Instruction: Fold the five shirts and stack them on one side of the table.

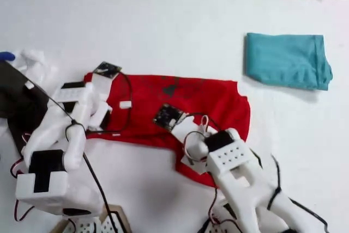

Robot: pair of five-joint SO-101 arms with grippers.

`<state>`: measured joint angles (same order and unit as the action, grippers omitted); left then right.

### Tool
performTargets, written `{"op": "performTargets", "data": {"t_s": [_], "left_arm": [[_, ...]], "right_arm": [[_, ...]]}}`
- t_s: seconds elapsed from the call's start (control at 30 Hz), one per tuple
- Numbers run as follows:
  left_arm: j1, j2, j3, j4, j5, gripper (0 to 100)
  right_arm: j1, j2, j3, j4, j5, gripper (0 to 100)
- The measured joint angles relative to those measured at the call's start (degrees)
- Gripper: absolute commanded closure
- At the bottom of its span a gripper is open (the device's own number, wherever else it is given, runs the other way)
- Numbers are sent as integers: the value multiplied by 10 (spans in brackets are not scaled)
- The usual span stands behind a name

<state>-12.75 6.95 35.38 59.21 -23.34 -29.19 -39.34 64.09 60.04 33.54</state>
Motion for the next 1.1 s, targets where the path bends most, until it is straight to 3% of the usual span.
{"op": "performTargets", "data": {"t_s": [0.33, 0.57, 0.77, 1.1], "left_arm": [[0, 0, 0, 0, 0, 973], [0, 0, 0, 0, 0, 973], [0, 0, 0, 0, 0, 974], [0, 0, 0, 0, 0, 974]], "right_arm": [[-5, -47, 3, 60, 0, 976], [-6, 7, 24, 33, 0, 813], [-11, 34, 25, 32, -1, 808], [-199, 36, 25, 32, 0, 886]]}}
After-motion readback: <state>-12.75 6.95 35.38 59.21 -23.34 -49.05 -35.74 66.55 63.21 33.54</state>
